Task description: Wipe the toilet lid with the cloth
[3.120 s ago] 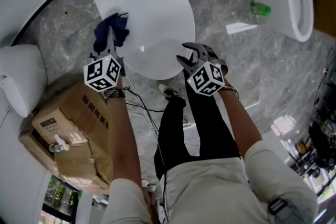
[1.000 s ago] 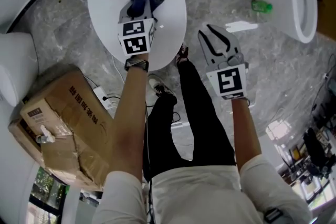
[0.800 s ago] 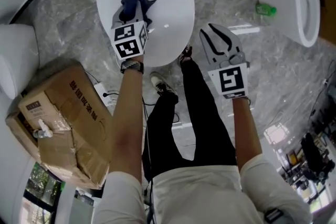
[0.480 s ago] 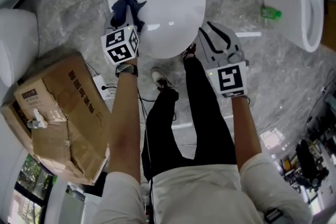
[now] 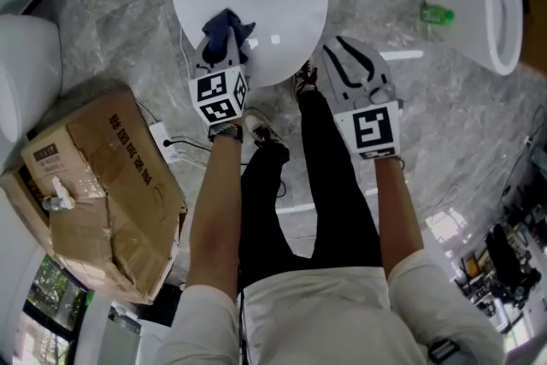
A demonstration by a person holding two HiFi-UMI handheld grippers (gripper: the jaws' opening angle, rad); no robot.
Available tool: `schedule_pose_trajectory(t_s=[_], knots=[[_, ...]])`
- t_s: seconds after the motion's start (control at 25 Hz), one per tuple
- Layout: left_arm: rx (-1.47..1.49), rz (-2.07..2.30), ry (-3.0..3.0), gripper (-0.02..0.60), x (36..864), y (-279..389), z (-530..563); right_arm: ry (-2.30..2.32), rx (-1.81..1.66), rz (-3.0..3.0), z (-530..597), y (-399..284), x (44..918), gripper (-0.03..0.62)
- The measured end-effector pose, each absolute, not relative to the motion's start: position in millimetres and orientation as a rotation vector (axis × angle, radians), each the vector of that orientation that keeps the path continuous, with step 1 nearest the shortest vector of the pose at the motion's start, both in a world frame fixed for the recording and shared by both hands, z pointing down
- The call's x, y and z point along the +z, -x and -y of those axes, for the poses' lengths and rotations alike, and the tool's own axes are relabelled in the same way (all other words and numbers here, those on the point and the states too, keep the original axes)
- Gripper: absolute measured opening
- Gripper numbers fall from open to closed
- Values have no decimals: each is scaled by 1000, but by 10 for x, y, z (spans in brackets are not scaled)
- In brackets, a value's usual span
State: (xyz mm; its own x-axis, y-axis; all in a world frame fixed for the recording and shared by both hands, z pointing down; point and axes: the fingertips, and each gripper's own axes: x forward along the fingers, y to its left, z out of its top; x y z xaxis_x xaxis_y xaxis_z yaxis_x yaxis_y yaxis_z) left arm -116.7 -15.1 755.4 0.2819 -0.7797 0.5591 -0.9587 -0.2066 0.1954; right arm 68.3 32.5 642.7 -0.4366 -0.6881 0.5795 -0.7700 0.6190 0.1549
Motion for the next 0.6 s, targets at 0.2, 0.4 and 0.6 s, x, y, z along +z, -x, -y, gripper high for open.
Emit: schedule_pose_trajectory(t_s=[0.2,0.4,0.6], knots=[[463,1455,-2131,41,7553,595,40,-1219,198,2203,-453,-895,6424,109],[510,1353,-2206,41,7577,107,-115,-1267,209,2155,-643,-1147,6426,109],[546,1241,-2227,41,7643,-290,-289,-1357,248,2115,-805,-1388,6398,109]])
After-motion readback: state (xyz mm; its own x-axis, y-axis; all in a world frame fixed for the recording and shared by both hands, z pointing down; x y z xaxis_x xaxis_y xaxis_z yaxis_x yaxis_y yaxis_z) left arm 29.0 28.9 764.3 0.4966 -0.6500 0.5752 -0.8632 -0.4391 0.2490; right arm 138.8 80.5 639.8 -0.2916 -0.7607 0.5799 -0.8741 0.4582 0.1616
